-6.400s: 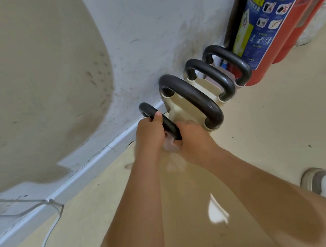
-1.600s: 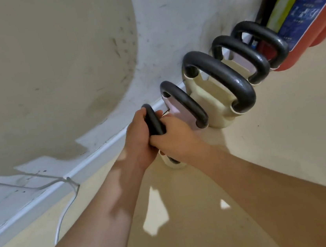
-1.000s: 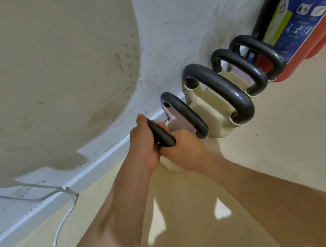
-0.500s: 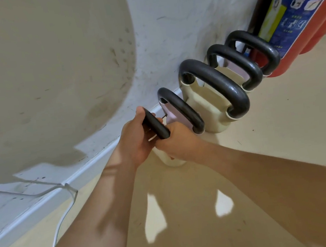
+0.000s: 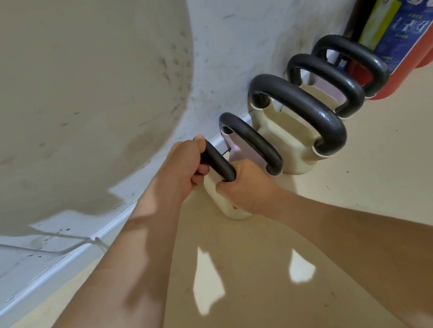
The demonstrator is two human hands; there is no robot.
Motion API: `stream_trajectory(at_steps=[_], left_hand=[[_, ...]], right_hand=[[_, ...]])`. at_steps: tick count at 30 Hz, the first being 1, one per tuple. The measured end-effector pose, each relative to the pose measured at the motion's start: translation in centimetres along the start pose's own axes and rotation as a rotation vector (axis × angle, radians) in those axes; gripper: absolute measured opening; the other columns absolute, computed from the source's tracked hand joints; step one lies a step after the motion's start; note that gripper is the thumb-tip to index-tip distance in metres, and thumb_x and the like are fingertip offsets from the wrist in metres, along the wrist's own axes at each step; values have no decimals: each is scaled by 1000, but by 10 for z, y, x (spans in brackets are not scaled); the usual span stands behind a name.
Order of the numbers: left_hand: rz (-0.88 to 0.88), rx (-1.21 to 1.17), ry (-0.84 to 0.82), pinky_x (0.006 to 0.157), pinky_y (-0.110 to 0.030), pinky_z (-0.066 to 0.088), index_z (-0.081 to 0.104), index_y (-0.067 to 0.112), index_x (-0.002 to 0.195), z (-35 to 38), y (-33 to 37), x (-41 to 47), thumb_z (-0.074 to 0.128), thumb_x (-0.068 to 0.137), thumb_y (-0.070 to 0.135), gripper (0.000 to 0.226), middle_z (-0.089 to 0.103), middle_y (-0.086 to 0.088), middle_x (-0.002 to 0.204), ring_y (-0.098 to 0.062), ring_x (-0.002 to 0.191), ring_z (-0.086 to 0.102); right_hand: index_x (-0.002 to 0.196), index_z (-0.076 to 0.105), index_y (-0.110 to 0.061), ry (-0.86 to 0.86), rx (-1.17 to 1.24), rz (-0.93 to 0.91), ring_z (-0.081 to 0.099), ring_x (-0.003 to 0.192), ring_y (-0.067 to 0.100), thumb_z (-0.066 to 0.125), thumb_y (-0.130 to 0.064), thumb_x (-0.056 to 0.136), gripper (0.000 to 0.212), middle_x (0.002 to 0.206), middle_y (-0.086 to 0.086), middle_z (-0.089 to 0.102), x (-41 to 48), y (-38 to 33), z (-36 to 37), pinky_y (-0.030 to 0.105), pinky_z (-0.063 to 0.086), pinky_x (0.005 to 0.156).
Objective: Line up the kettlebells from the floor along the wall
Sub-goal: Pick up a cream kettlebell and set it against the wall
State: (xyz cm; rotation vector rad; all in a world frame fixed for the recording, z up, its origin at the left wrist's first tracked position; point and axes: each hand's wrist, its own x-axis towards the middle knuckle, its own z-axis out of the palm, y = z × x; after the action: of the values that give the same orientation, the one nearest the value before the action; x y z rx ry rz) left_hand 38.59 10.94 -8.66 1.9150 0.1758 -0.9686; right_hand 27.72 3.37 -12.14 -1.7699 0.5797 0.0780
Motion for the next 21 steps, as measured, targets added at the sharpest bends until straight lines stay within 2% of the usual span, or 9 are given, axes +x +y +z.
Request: stream_trajectory(at_steps=[5, 8, 10, 12, 14, 16, 18, 19, 21], left_hand=[[-18, 62, 38, 39, -21, 27, 59, 8, 102, -3, 1, -4, 44, 95, 31, 28, 48, -5, 65, -14, 45, 36], [39, 188, 132, 48, -26, 38, 57, 4, 101, 4, -1, -16, 41, 97, 35, 35, 59, -10, 76, -18, 50, 49], [87, 278, 188, 56, -30, 45, 58, 2, 103, 9, -4, -28, 39, 98, 38, 41, 65, -15, 86, -23, 58, 54], [101, 295, 166, 63, -32, 47, 60, 2, 106, 10, -9, -44, 41, 100, 34, 37, 66, -15, 88, -25, 63, 56], [115, 291, 107, 61, -29, 48, 62, 5, 105, 8, -20, -63, 46, 98, 23, 25, 67, -11, 88, -20, 64, 57], [141, 322, 45, 59, -25, 48, 65, 7, 105, 5, -34, -82, 52, 94, 16, 19, 67, -8, 91, -15, 65, 56], [155, 361, -8, 63, -25, 50, 66, 13, 104, 6, -50, -101, 56, 92, 14, 16, 67, -4, 91, -13, 70, 58], [159, 380, -26, 65, -25, 51, 66, 16, 104, 9, -58, -111, 57, 91, 13, 16, 67, -3, 91, -13, 72, 59], [165, 416, -58, 69, -26, 53, 64, 16, 108, 16, -76, -130, 57, 89, 10, 21, 69, -3, 91, -14, 73, 61]], right_hand=[[50, 31, -22, 100, -59, -17, 32, 44, 16, 57, -15, 79, 39, 43, -7, 33, -2, 4, 17, 29, 34, 47], [54, 41, -28, 7, -18, -34, 41, 38, 8, 57, -12, 85, 38, 35, -10, 45, -7, -3, 10, 23, 38, 46], [65, 55, -29, -116, 20, -54, 46, 35, 3, 59, -17, 90, 28, 36, -16, 50, -13, -10, 3, 16, 41, 43], [85, 64, -16, -174, -21, -79, 53, 44, 0, 62, -23, 91, 9, 50, -13, 57, -16, -9, -1, 14, 42, 47], [95, 60, -11, -166, -108, -123, 58, 60, 8, 63, -24, 90, 15, 67, -7, 59, -23, -4, -2, 25, 46, 58], [96, 53, -12, -121, -125, -165, 56, 72, 16, 60, -22, 91, 14, 74, -2, 56, -38, 2, -1, 34, 47, 67], [99, 44, -13, -77, -121, -176, 52, 76, 16, 57, -15, 92, 15, 81, -2, 51, -58, 5, -1, 21, 46, 69], [100, 42, -13, -65, -131, -180, 52, 78, 16, 55, -9, 92, 16, 86, 0, 50, -67, 8, -1, 19, 47, 71], [112, 42, -14, -77, -179, -147, 53, 89, 21, 52, -4, 90, 26, 100, 3, 49, -87, 11, -2, 33, 51, 84]])
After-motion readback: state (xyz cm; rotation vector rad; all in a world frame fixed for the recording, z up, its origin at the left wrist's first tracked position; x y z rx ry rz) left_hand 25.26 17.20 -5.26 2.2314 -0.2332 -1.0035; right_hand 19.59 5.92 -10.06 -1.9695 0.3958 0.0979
